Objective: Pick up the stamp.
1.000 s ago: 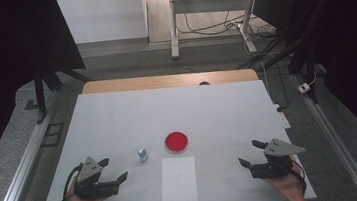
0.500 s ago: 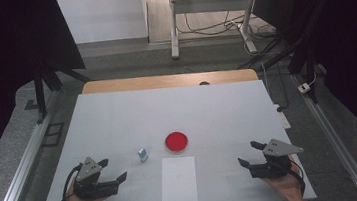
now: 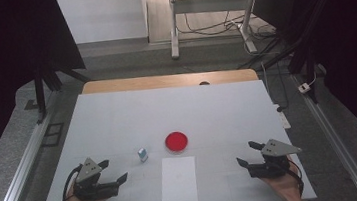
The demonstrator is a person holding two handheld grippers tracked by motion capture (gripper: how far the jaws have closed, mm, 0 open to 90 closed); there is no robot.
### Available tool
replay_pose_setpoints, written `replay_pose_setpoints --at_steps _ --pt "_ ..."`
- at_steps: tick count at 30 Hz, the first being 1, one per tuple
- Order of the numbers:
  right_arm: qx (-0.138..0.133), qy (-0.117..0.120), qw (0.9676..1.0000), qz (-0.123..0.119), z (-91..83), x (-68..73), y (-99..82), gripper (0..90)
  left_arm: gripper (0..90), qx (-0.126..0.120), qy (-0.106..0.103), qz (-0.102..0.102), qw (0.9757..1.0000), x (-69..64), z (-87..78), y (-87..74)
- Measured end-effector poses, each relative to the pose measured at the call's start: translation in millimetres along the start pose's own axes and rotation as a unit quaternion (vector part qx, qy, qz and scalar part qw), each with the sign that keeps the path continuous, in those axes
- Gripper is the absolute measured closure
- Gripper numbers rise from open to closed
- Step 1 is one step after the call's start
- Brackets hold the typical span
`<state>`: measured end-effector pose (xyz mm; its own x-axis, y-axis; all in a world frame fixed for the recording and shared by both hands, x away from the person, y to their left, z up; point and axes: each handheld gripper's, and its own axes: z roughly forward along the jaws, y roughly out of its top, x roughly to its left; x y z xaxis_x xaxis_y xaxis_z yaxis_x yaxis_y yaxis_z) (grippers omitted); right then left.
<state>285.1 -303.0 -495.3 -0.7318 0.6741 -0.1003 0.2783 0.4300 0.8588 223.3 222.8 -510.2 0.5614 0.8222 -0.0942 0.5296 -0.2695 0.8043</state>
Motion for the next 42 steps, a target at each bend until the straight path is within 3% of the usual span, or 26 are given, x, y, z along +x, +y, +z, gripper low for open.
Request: replay_pose_setpoints --at_steps 22,42 --pt "0.006 0.002 1.0000 -0.005 4.3 4.7 1.9 26.8 18.3 -0.004 -0.010 0.004 0.9999 -3.7 -2.2 15.8" --pt "0.009 0.006 0.9999 -0.006 6.4 5.8 1.8 27.0 18.2 -0.008 -0.025 0.019 0.9995 -12.2 8.7 45.9"
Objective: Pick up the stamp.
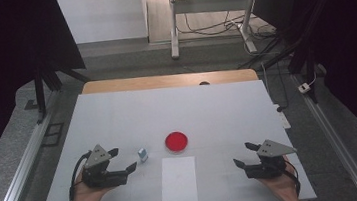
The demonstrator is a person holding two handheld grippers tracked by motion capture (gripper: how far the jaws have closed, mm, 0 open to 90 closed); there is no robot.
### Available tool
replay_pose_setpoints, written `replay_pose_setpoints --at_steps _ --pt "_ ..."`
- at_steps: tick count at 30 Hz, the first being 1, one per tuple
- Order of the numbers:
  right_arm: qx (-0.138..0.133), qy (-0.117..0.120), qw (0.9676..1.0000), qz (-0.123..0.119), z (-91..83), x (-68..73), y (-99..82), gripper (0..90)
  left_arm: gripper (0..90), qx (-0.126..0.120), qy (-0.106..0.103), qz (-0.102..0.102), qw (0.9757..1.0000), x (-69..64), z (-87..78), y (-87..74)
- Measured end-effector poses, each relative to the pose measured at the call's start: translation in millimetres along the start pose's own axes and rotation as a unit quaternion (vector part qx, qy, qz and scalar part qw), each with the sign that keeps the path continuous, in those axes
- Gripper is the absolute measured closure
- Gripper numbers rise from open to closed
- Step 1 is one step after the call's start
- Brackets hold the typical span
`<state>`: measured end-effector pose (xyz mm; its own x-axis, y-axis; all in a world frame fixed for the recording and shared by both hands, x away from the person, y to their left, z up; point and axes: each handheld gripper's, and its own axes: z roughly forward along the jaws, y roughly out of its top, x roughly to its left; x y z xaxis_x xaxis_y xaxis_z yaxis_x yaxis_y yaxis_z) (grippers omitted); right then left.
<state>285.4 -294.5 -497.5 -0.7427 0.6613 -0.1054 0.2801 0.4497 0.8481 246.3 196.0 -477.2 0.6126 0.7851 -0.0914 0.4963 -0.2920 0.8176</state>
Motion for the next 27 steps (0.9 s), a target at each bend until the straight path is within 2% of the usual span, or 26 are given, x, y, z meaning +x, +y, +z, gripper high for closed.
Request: replay_pose_setpoints --at_steps 5,13,18,27 --pt "0.001 -0.006 1.0000 -0.001 0.2 1.3 0.5 27.1 18.2 0.002 -0.003 0.002 1.0000 -1.0 3.3 7.1" --pt "0.000 0.004 1.0000 0.000 4.8 2.3 0.1 27.3 18.2 0.017 -0.005 0.010 0.9998 -2.9 12.7 17.8" --pt "0.006 0.004 0.9999 -0.007 7.5 5.8 1.4 27.4 17.9 0.032 -0.004 0.015 0.9994 -2.2 24.9 22.4" --pt "0.010 0.006 0.9999 -0.007 8.0 4.7 -0.1 27.4 18.7 0.059 0.004 0.020 0.9980 0.5 47.6 28.6"
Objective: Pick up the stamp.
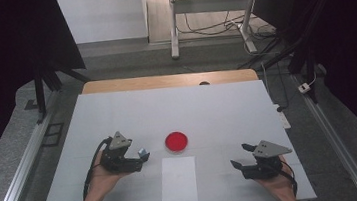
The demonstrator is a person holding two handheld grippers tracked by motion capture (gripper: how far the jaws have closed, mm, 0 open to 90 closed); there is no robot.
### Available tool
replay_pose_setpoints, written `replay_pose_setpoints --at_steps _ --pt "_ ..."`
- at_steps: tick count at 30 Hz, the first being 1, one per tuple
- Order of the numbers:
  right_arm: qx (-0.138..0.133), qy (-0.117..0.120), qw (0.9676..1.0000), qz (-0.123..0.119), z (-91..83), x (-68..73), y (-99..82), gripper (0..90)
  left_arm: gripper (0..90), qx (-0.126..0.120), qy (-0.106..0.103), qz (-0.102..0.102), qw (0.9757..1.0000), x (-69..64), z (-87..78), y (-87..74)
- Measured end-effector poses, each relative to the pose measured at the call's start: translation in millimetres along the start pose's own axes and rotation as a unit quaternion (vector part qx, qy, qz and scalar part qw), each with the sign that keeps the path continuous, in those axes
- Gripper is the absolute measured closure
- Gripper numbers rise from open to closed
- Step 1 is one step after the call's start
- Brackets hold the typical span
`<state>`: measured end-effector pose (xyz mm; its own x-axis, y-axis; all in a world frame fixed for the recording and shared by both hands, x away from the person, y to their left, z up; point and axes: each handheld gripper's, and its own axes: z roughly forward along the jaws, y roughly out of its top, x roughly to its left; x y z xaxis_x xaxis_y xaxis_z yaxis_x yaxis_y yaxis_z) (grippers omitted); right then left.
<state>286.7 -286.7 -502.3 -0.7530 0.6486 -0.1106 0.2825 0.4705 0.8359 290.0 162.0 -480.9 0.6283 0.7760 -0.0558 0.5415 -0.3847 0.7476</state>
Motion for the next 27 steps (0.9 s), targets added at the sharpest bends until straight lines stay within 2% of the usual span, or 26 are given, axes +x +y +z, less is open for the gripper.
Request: replay_pose_setpoints --at_steps 5,10,20,27 --pt "0.001 0.000 1.0000 0.000 1.0 0.0 -0.5 27.4 20.6 0.011 0.002 0.002 0.9999 1.5 12.9 4.9" --pt "0.003 -0.001 1.0000 -0.002 1.5 -0.2 -0.9 27.5 22.6 0.019 0.007 0.010 0.9997 0.9 16.5 2.9" --pt "0.006 -0.002 1.0000 -0.001 1.2 -0.9 -1.7 27.5 34.1 0.027 0.015 0.015 0.9994 3.6 22.3 -5.4" --pt "0.010 -0.004 0.9999 -0.002 1.4 -1.5 -2.6 27.6 43.4 0.036 0.019 0.028 0.9988 1.6 25.8 -7.3"
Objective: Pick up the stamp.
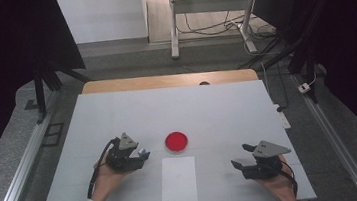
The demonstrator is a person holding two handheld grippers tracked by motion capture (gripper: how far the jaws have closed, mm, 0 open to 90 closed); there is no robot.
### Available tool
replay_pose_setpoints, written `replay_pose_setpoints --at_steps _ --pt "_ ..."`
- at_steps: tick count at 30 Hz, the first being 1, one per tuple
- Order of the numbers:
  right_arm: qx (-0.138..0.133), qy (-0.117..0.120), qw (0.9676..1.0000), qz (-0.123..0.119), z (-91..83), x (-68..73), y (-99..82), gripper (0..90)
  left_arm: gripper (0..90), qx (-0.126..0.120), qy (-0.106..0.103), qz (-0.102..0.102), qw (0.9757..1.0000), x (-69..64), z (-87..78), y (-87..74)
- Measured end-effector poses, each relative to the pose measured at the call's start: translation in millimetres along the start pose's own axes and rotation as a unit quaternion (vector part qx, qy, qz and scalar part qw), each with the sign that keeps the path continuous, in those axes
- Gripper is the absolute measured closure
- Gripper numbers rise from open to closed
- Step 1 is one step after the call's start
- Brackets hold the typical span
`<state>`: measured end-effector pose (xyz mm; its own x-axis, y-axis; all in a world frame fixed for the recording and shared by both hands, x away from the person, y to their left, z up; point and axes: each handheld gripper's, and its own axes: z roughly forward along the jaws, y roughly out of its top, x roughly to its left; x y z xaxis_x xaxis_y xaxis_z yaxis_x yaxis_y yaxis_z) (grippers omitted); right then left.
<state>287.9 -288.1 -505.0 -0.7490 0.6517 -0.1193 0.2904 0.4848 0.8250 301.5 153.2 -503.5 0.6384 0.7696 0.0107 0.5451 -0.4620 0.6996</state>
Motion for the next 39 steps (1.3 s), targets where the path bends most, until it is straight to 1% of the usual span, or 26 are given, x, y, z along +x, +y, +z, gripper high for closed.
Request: replay_pose_setpoints --at_steps 2,3,5,6,8,9,11,12,14,16,18,19,21,26,31,33,35,39 --pt "-0.003 -0.001 1.0000 0.001 -0.2 -0.1 -0.2 27.6 46.6 0.000 -0.001 0.001 1.0000 -0.7 0.9 -1.1" --pt "0.000 -0.003 1.0000 -0.001 -0.8 -0.4 0.0 27.6 49.4 0.001 -0.003 0.002 1.0000 -0.9 1.7 -1.9" --pt "0.000 -0.003 1.0000 -0.001 -0.9 -0.3 0.1 27.6 52.1 0.001 -0.001 0.003 1.0000 -1.1 1.9 -2.7" --pt "0.000 -0.003 1.0000 -0.001 -0.9 -0.3 0.1 27.6 52.1 0.000 0.000 0.003 1.0000 -1.0 1.6 -2.9" --pt "0.001 -0.004 1.0000 -0.001 -0.7 -0.2 0.0 27.6 55.2 -0.002 0.000 0.002 1.0000 -0.4 0.8 -3.3" --pt "0.000 -0.002 1.0000 0.000 0.0 -0.3 -0.4 27.6 57.1 -0.001 -0.001 0.003 1.0000 -0.2 0.7 -3.4" --pt "0.001 0.000 1.0000 -0.001 -0.1 -0.5 -0.4 27.6 57.8 0.000 -0.005 0.004 1.0000 -0.1 1.1 -3.6" --pt "0.002 -0.001 1.0000 -0.001 0.2 -0.4 -0.5 27.6 59.8 0.001 -0.005 0.004 1.0000 -0.2 1.2 -3.6" --pt "0.003 -0.001 1.0000 0.000 0.2 -0.4 -0.6 27.6 61.0 0.001 -0.005 0.005 1.0000 -0.3 1.5 -3.7" --pt "0.003 -0.002 1.0000 -0.001 0.3 -0.6 -0.6 27.7 66.1 0.002 -0.004 0.007 1.0000 -0.5 1.6 -3.8" --pt "0.003 -0.002 1.0000 -0.001 0.3 -0.6 -0.5 27.6 67.9 0.002 -0.005 0.008 1.0000 -0.7 1.6 -3.9" --pt "0.002 -0.002 1.0000 -0.002 0.1 -0.4 -0.3 27.6 71.9 0.002 -0.005 0.008 1.0000 -0.9 1.5 -4.0" --pt "0.002 -0.002 1.0000 -0.002 -0.1 -0.4 -0.2 27.7 73.6 0.001 -0.006 0.008 0.9999 -0.9 1.5 -3.9" --pt "0.002 -0.003 1.0000 0.001 -0.2 -1.4 -1.2 27.7 75.1 0.000 -0.009 0.007 0.9999 0.0 1.3 -4.0" --pt "0.003 -0.006 1.0000 -0.001 -0.4 -1.1 -0.8 27.7 75.3 -0.002 -0.006 0.007 1.0000 0.6 -0.1 -4.1" --pt "0.002 -0.005 1.0000 -0.001 -0.3 -1.0 -0.8 27.7 75.3 -0.004 -0.005 0.006 1.0000 1.1 -1.1 -4.0" --pt "0.003 -0.007 1.0000 -0.001 -0.1 -0.9 -0.9 27.8 75.3 -0.008 -0.005 0.003 0.9999 1.6 -2.4 -4.1" --pt "0.001 -0.005 1.0000 -0.002 0.5 -0.5 -1.1 27.7 75.4 -0.016 -0.008 -0.002 0.9998 2.8 -5.3 -4.0"
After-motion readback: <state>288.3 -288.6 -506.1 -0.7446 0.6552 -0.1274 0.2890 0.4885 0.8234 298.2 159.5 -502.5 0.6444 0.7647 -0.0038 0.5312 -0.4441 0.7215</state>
